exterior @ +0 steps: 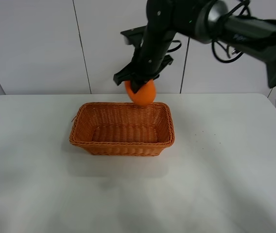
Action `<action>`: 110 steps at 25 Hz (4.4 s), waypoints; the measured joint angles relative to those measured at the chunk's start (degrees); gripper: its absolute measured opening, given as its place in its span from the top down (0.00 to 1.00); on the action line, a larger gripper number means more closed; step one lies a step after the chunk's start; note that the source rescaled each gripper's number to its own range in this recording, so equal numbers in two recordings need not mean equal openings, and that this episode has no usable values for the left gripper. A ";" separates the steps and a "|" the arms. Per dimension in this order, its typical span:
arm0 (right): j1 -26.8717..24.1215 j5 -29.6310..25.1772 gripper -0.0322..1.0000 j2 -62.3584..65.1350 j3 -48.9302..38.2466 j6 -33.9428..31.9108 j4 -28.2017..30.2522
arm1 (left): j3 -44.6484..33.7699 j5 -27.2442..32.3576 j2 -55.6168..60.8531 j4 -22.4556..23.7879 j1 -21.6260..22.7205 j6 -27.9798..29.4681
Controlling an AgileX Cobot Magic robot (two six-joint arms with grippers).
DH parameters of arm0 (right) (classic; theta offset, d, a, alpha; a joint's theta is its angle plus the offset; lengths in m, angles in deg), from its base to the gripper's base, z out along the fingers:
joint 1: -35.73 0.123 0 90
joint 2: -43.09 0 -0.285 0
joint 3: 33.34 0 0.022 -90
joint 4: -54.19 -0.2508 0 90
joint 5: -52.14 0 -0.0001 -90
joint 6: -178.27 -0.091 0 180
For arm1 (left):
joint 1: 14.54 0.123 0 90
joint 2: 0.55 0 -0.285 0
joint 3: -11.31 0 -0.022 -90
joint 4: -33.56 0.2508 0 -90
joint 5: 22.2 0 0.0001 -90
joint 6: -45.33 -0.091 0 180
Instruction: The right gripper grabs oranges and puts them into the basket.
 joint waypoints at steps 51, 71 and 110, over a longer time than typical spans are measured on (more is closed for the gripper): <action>-30.65 -4.59 0.00 -6.55 11.94 0.28 0.30 | 0.00 0.00 0.00 0.00 0.00 0.00; -34.63 -4.41 0.00 22.93 -28.83 0.24 -0.32 | 0.00 0.00 0.00 0.00 0.00 0.00; -34.63 6.37 0.00 117.85 -91.17 1.71 -2.33 | 0.00 0.00 0.00 0.00 0.00 0.00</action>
